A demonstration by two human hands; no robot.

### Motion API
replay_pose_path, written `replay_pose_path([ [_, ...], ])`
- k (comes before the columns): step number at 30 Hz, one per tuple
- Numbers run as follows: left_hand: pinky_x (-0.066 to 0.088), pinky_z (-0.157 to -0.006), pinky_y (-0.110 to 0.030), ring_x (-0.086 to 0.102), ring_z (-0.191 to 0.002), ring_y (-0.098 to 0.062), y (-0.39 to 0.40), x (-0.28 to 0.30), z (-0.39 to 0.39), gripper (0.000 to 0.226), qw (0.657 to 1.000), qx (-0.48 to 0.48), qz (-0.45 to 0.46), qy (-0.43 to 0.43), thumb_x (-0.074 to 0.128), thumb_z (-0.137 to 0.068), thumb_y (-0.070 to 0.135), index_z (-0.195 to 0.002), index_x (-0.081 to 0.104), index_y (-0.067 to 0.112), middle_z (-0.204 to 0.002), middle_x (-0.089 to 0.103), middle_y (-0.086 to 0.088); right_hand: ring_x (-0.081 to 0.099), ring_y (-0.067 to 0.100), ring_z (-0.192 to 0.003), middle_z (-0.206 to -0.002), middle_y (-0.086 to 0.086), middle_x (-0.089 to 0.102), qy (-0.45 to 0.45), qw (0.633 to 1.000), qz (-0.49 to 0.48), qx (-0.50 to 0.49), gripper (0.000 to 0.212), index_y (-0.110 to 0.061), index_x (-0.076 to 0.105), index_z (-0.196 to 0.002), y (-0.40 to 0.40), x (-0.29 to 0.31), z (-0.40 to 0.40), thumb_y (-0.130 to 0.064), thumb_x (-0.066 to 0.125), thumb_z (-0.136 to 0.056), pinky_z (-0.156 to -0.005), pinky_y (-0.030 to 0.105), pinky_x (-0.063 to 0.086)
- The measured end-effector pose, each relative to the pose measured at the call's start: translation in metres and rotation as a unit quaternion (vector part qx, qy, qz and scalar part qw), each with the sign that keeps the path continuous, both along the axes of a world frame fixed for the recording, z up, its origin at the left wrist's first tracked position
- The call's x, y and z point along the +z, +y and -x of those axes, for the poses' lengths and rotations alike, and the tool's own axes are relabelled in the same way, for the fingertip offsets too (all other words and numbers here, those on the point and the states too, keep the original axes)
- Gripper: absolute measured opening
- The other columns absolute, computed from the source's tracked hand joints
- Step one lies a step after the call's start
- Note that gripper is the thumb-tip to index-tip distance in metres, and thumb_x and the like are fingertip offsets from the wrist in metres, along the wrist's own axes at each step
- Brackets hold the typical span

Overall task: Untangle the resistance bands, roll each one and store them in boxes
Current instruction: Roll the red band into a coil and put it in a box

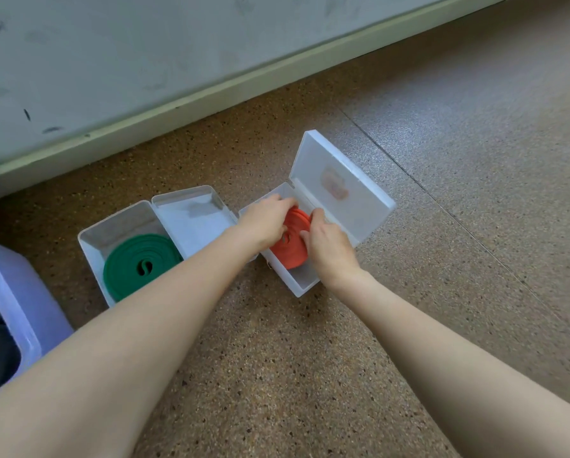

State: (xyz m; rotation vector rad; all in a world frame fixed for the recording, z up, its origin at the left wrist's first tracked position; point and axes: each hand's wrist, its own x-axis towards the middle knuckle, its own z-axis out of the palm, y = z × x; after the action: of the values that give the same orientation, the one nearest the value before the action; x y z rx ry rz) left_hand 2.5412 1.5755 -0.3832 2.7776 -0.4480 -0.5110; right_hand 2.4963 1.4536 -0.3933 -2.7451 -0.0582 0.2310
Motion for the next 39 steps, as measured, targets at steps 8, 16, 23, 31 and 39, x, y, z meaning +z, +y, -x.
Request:
replay_pose_path([
  [8, 0.037, -0.097, -0.038, 0.048, -0.119, -0.028, 0.015, -0.006, 0.009, 0.047, 0.993, -0.024, 0.111, -0.027, 0.058, -0.087, 0.007, -0.133, 0.047, 0.014, -0.126, 0.050, -0.011, 0.053, 0.035, -0.101, -0.091, 0.015, 0.067, -0.123, 0.972, 0.130, 0.152, 0.024, -0.002, 0.057, -0.099, -0.019, 0.013, 0.010, -0.023, 0.057, -0.088, -0.069, 0.038, 0.041],
  [16, 0.042, -0.082, -0.039, 0.052, -0.116, -0.030, -0.004, -0.011, 0.012, 0.047, 0.998, -0.015, 0.019, -0.053, 0.045, -0.093, 0.011, -0.136, 0.041, 0.028, -0.131, 0.049, -0.002, 0.063, 0.016, -0.079, -0.081, -0.006, 0.063, -0.091, 0.935, 0.325, 0.107, 0.005, -0.024, 0.069, -0.064, -0.015, 0.023, 0.017, -0.027, 0.067, -0.067, -0.061, 0.024, 0.044],
  [23, 0.042, -0.085, -0.041, 0.054, -0.113, -0.034, -0.014, -0.005, 0.015, 0.044, 0.995, 0.068, -0.045, -0.058, 0.045, -0.094, 0.011, -0.137, 0.034, 0.015, -0.124, 0.059, -0.012, 0.050, 0.030, -0.107, -0.117, 0.010, 0.047, -0.034, 0.972, 0.217, 0.088, 0.020, -0.010, 0.054, -0.110, -0.021, 0.025, 0.016, -0.018, 0.047, -0.093, -0.083, 0.037, 0.041],
  [31, 0.028, -0.106, -0.034, 0.038, -0.131, -0.024, -0.008, -0.002, 0.049, 0.052, 0.987, 0.077, 0.058, -0.127, 0.045, -0.094, 0.011, -0.143, 0.031, 0.013, -0.142, 0.044, -0.008, 0.048, 0.036, -0.107, -0.115, 0.019, 0.053, -0.172, 0.970, 0.108, 0.134, 0.022, -0.002, 0.060, -0.100, -0.031, 0.072, 0.019, 0.000, 0.045, -0.084, -0.082, 0.042, 0.047],
  [39, 0.033, -0.103, -0.034, 0.044, -0.123, -0.029, 0.016, 0.001, 0.084, 0.041, 0.893, 0.343, 0.285, -0.069, 0.045, -0.092, 0.003, -0.133, 0.045, 0.005, -0.139, 0.041, -0.016, 0.051, 0.035, -0.104, -0.111, 0.018, 0.055, -0.064, 0.991, 0.099, 0.065, 0.039, -0.004, 0.036, -0.127, -0.037, 0.095, 0.019, -0.009, 0.044, -0.089, -0.079, 0.039, 0.041],
])
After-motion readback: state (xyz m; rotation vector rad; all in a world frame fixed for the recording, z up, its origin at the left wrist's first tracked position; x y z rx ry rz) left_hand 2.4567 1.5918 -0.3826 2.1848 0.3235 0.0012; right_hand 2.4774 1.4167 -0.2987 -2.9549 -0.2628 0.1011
